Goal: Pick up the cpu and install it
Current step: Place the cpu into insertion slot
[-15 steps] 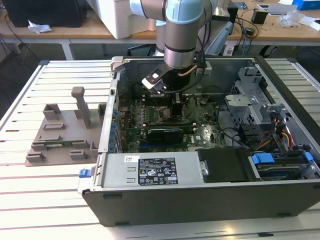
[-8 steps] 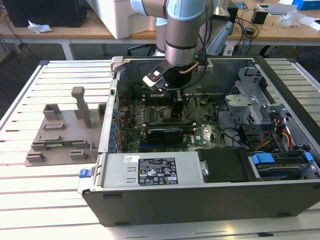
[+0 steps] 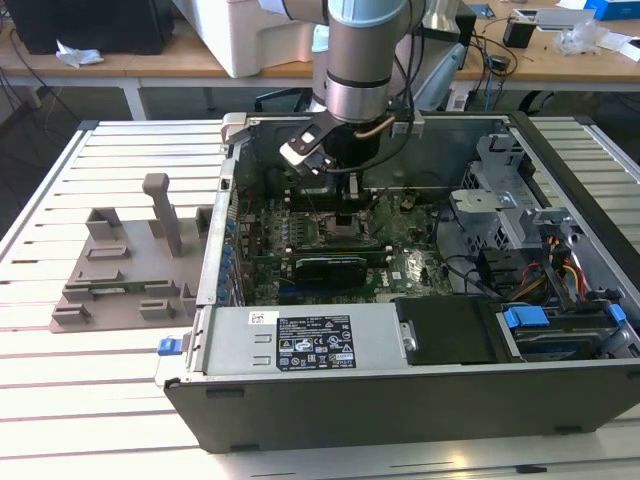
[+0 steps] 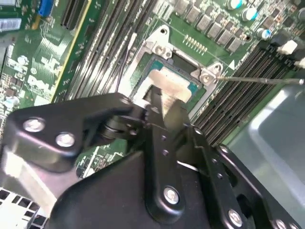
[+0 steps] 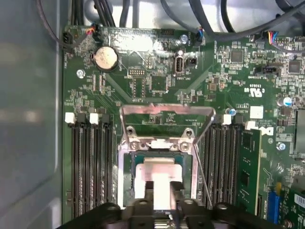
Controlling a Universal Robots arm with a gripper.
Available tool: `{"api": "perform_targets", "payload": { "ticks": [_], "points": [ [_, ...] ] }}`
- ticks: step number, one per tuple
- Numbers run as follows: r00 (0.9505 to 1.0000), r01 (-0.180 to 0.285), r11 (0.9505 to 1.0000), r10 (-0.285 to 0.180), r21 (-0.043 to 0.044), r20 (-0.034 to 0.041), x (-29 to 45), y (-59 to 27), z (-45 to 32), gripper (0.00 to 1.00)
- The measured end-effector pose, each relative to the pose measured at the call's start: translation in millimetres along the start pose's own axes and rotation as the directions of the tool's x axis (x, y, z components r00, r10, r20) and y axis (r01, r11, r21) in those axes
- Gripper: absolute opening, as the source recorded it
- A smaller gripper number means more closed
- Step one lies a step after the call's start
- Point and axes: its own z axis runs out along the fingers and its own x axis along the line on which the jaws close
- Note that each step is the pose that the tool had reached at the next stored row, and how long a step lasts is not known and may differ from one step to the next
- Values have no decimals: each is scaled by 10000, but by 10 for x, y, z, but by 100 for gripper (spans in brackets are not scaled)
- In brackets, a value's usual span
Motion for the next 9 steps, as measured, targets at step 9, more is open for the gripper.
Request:
{"api": "perform_targets", "payload": {
  "ticks": [9],
  "points": [
    [9997,116,9999,-116,-8,-213,-10,-58,119,11]
  ]
}}
